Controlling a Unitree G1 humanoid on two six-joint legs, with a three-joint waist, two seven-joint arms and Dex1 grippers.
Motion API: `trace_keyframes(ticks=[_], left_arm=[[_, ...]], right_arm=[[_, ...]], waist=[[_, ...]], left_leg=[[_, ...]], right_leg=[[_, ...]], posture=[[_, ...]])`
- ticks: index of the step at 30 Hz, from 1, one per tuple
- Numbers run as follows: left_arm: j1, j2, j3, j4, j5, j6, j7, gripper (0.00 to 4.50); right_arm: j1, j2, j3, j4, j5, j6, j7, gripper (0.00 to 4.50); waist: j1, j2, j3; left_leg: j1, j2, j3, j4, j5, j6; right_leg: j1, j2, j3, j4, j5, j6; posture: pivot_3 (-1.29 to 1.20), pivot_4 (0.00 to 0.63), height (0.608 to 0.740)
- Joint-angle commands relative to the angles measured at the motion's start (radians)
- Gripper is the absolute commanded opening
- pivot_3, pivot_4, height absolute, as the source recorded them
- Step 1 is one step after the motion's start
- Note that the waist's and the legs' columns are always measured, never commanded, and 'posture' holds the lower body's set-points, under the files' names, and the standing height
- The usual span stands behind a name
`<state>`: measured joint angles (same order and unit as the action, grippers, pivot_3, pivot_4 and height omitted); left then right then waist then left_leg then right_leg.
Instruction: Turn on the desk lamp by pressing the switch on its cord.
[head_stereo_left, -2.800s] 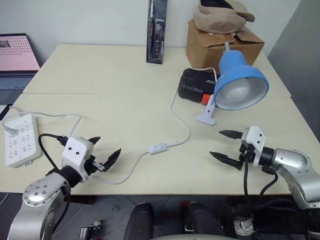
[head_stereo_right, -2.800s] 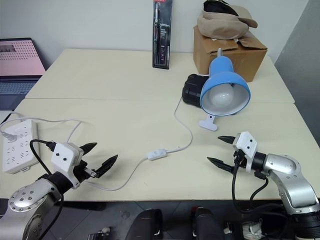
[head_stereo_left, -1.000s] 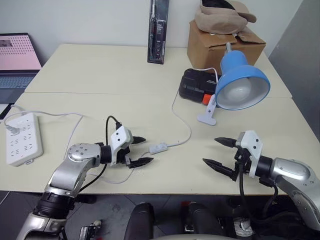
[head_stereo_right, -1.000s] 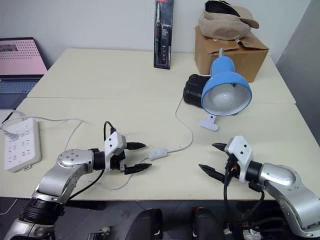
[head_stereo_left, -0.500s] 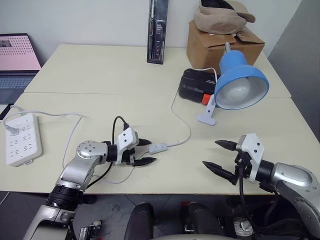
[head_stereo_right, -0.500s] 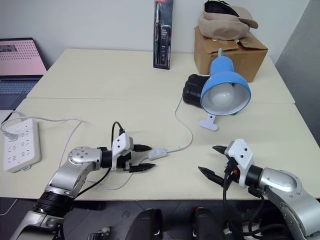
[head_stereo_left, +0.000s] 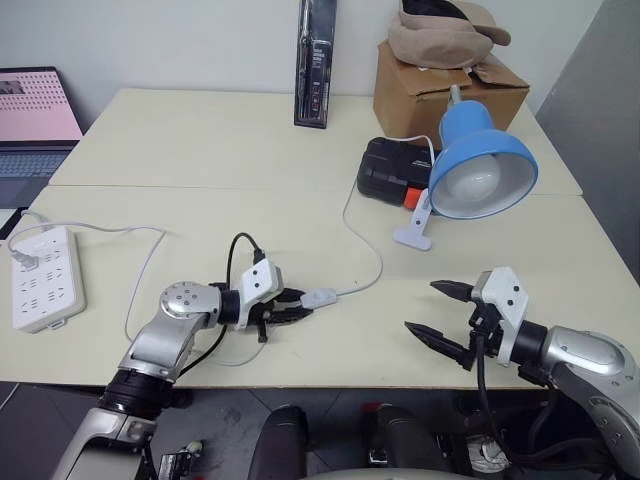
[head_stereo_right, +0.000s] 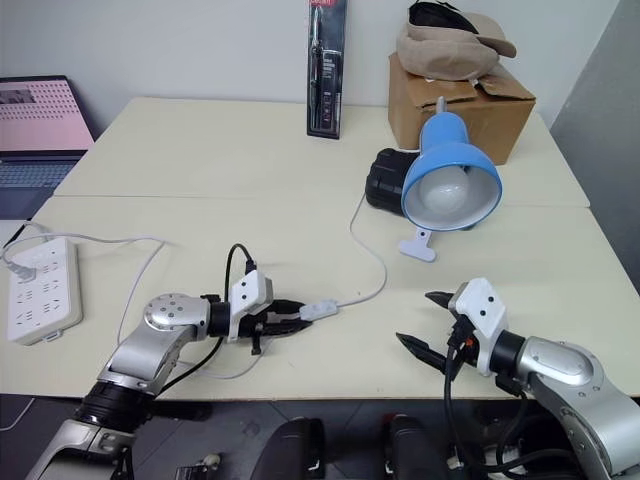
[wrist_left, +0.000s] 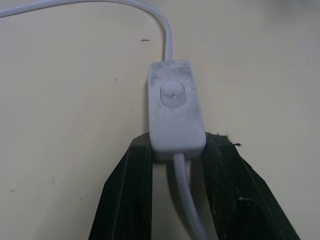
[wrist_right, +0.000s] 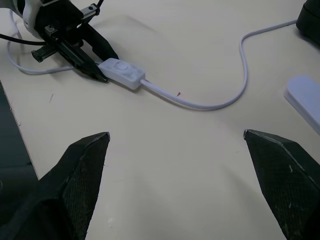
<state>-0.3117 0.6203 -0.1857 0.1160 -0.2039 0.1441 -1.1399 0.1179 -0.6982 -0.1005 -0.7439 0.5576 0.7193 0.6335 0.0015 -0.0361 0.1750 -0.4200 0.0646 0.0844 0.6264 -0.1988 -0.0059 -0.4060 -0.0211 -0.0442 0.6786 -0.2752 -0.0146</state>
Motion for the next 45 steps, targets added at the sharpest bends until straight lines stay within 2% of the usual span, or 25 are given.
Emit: trace_keyframes(ticks=[1, 3, 8, 12, 15, 17, 24, 37, 45], left_arm=[[-0.026, -0.024, 0.033, -0.044, -0.014, 0.011, 0.047, 1.06], [-0.028, -0.045, 0.052, -0.087, -0.022, 0.045, 0.102, 1.06], [-0.039, -0.103, 0.084, -0.183, -0.038, 0.142, 0.218, 1.06], [-0.032, -0.131, 0.073, -0.264, -0.056, 0.225, 0.265, 1.06], [-0.035, -0.14, 0.071, -0.289, -0.056, 0.266, 0.289, 1.06], [-0.038, -0.139, 0.068, -0.295, -0.047, 0.278, 0.303, 1.06], [-0.053, -0.151, 0.059, -0.317, -0.041, 0.319, 0.348, 1.06], [-0.074, -0.154, 0.065, -0.341, -0.063, 0.403, 0.376, 1.06], [-0.076, -0.145, 0.054, -0.343, -0.061, 0.401, 0.364, 1.06]], right_arm=[[-0.026, 0.018, -0.046, -0.054, 0.074, 0.085, -0.065, 4.5], [-0.044, 0.075, -0.077, -0.062, 0.171, 0.164, -0.14, 4.5], [-0.053, 0.26, -0.112, -0.045, 0.555, 0.281, -0.354, 4.5], [-0.095, 0.392, -0.055, 0.059, 0.689, 0.297, -0.534, 4.5], [-0.184, 0.532, -0.002, 0.186, 0.758, 0.271, -0.681, 4.5], [-0.236, 0.606, 0.02, 0.25, 0.78, 0.257, -0.745, 4.5], [-0.352, 0.755, 0.042, 0.412, 0.779, 0.194, -0.835, 4.5], [-0.385, 0.817, 0.039, 0.522, 0.726, 0.128, -0.862, 4.5], [-0.404, 0.818, 0.041, 0.548, 0.723, 0.108, -0.855, 4.5]], waist=[[0.0, 0.0, 0.0], [0.0, 0.0, 0.0], [-0.001, -0.001, 0.0], [-0.004, -0.001, 0.0], [-0.007, -0.001, -0.001], [-0.009, -0.001, -0.001], [-0.005, -0.001, -0.001], [-0.008, -0.001, -0.001], [-0.008, -0.001, -0.001]], left_leg=[[0.0, 0.0, 0.0, 0.0, 0.0, 0.0], [0.0, 0.0, 0.0, 0.0, 0.0, 0.0], [-0.001, 0.0, -0.001, 0.0, 0.0, 0.0], [-0.001, 0.0, -0.001, 0.001, 0.0, 0.0], [0.0, 0.0, 0.0, 0.002, 0.0, 0.0], [0.0, 0.0, 0.0, 0.002, 0.0, 0.001], [-0.003, 0.0, 0.0, 0.002, 0.001, 0.001], [-0.004, 0.0, 0.0, 0.002, 0.001, 0.001], [-0.004, 0.0, 0.0, 0.002, 0.001, 0.001]], right_leg=[[0.0, 0.0, 0.0, 0.0, 0.0, 0.0], [0.0, 0.0, 0.0, 0.0, 0.0, 0.0], [0.0, 0.0, 0.0, 0.001, 0.0, 0.0], [0.0, 0.0, 0.001, 0.001, 0.001, 0.001], [0.0, 0.0, 0.002, 0.001, 0.002, 0.003], [0.0, 0.001, 0.002, 0.002, 0.002, 0.003], [-0.001, 0.001, 0.003, 0.0, 0.002, 0.004], [-0.002, 0.001, 0.002, 0.001, 0.002, 0.004], [-0.002, 0.001, 0.002, 0.001, 0.002, 0.004]], posture=[[0.0, 0.15, 0.74], [0.0, 0.15, 0.74], [0.0, 0.15, 0.74], [0.0, 0.15, 0.74], [0.0, 0.15, 0.74], [0.0, 0.15, 0.74], [0.0, 0.15, 0.74], [0.0, 0.15, 0.74], [0.0, 0.15, 0.74]])
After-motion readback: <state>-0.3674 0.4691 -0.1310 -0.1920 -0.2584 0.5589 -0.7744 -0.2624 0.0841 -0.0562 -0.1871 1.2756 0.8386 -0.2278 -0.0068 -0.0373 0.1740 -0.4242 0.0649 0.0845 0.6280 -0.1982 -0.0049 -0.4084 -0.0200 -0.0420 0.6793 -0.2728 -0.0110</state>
